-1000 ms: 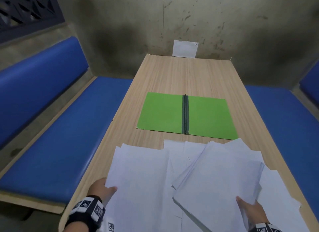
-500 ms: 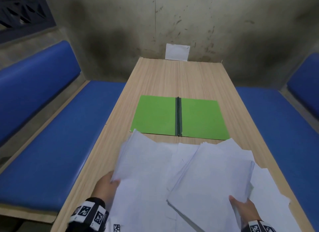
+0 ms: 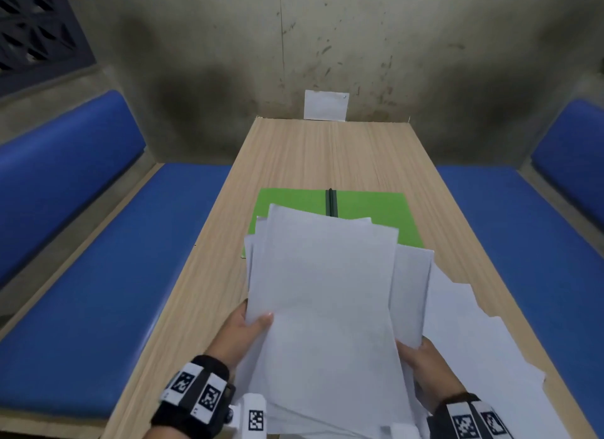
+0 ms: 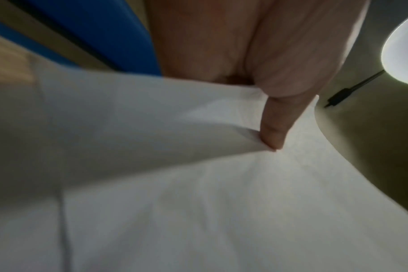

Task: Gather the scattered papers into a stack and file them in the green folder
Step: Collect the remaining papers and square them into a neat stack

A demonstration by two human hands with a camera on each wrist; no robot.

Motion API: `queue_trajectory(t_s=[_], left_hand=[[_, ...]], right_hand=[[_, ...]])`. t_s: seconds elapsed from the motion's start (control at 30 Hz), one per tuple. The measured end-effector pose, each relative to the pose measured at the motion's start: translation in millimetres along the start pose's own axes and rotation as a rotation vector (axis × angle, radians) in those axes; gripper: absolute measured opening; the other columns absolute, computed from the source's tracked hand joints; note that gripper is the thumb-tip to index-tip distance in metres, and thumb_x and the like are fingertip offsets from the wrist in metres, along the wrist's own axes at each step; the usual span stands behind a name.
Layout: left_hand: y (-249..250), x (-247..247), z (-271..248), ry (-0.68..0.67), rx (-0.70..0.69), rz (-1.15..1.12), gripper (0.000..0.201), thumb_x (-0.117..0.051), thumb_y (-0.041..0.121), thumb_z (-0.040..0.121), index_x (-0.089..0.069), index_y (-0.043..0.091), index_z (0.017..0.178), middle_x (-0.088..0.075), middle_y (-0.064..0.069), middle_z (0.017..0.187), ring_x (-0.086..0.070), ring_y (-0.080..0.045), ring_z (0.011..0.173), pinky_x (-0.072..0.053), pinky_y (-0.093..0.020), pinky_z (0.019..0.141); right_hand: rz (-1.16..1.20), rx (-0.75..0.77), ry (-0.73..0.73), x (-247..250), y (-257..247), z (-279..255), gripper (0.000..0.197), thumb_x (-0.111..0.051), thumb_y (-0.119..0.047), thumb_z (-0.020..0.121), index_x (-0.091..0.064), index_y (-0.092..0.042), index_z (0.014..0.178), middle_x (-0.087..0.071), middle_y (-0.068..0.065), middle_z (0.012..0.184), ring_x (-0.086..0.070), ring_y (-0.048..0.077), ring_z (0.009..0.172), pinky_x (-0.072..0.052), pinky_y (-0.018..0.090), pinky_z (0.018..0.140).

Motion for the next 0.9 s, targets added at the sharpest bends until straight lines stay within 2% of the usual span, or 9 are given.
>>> queue_trajectory(t_s=[0.13,0.33,0.43,0.5,0.57,0.63,0.73,0.83,0.9], left_hand=[[-9,-9,6,-0.014,0.014,-0.047,0.055,-0.065,0.031,0.082,-0.042,0.022,0.132,-0.056,0.000,0.128,-0.055,-0.022,0.118,-0.040,-0.043,0.106],[-15,-4,12,-0.099,0.002,-0.111,0.108,-0.085,0.058,0.038,-0.040,0.025,0.132,-0.059,0.001,0.130,-0.054,-0.020,0.120,-0.037,-0.046,0.108],[-25,-7,12,-0.073,0.035,-0.103,0.106,-0.087,0.056,0.033,-0.050,0.019,0.125,-0.065,-0.003,0.121,-0.060,-0.022,0.113,-0.041,-0.047,0.105],[-27,-10,9,-0.034,0.030,-0.009,0.092,-0.084,0.058,0.036,-0.058,0.016,0.114,-0.070,-0.003,0.111,-0.064,-0.022,0.105,-0.045,-0.045,0.101],[-26,-12,5,0.028,0.052,0.027,0.075,-0.082,0.051,0.050,-0.063,0.009,0.108,-0.072,-0.006,0.103,-0.066,-0.026,0.100,-0.046,-0.047,0.099],[-21,-9,0,0.100,0.034,-0.039,0.079,-0.084,0.049,0.046,-0.062,0.007,0.109,-0.071,-0.006,0.102,-0.065,-0.028,0.101,-0.046,-0.044,0.099],[0,-3,-12,0.143,-0.061,-0.100,0.105,-0.086,0.058,0.023,-0.055,0.017,0.115,-0.071,-0.002,0.103,-0.065,-0.021,0.098,-0.051,-0.037,0.089],[25,-4,-25,0.022,-0.225,-0.141,0.081,-0.089,0.046,0.025,-0.061,0.030,0.099,-0.076,0.014,0.084,-0.069,-0.004,0.082,-0.054,-0.015,0.063],[36,-7,-30,0.022,-0.276,-0.042,0.052,-0.089,0.031,0.043,-0.059,0.028,0.085,-0.071,0.025,0.065,-0.066,-0.002,0.066,-0.048,-0.008,0.052]], right_hand=[[0.047,0.054,-0.029,-10,-14,-6,0.060,-0.083,-0.034,0.055,-0.066,0.001,0.102,-0.076,0.015,0.087,-0.073,0.026,0.075,-0.056,0.030,0.057],[0.036,0.055,-0.081,-12,-19,-11,0.047,-0.074,-0.025,0.072,-0.064,0.002,0.109,-0.076,0.015,0.091,-0.073,0.028,0.080,-0.057,0.033,0.062],[0.051,0.024,-0.107,-15,-17,-14,0.045,-0.063,-0.037,0.080,-0.062,-0.007,0.115,-0.076,0.007,0.099,-0.072,0.022,0.090,-0.055,0.035,0.077],[0.098,0.023,-0.118,-20,-18,-18,0.057,-0.056,-0.058,0.070,-0.063,-0.018,0.111,-0.076,-0.001,0.100,-0.071,0.014,0.093,-0.056,0.032,0.077],[0.038,0.085,-0.099,-22,-22,-18,0.079,-0.068,-0.071,0.049,-0.063,-0.018,0.107,-0.076,0.000,0.099,-0.071,0.016,0.093,-0.057,0.028,0.073],[-0.082,0.191,-0.031,-21,-31,-20,0.082,-0.082,-0.060,0.038,-0.067,-0.010,0.101,-0.077,0.003,0.094,-0.072,0.020,0.090,-0.057,0.025,0.067],[-0.101,0.291,-0.038,-25,-51,-28,0.018,-0.073,-0.013,0.074,-0.071,-0.006,0.090,-0.077,0.007,0.087,-0.072,0.025,0.087,-0.056,0.022,0.064],[-0.169,0.409,-0.074,-30,-65,-34,0.024,-0.070,0.002,0.074,-0.069,-0.014,0.091,-0.077,-0.001,0.087,-0.071,0.012,0.082,-0.054,0.018,0.066],[-0.210,0.422,-0.090,-36,-70,-35,0.029,-0.073,0.002,0.070,-0.068,-0.017,0.092,-0.077,-0.005,0.086,-0.071,0.009,0.083,-0.053,0.018,0.067]])
Point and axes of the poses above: each hand's wrist, its own z-axis towards the middle knuckle, its own x-axis out of the back of the hand, y = z × x, the point moved 5 cm from there along z, towards the middle knuckle
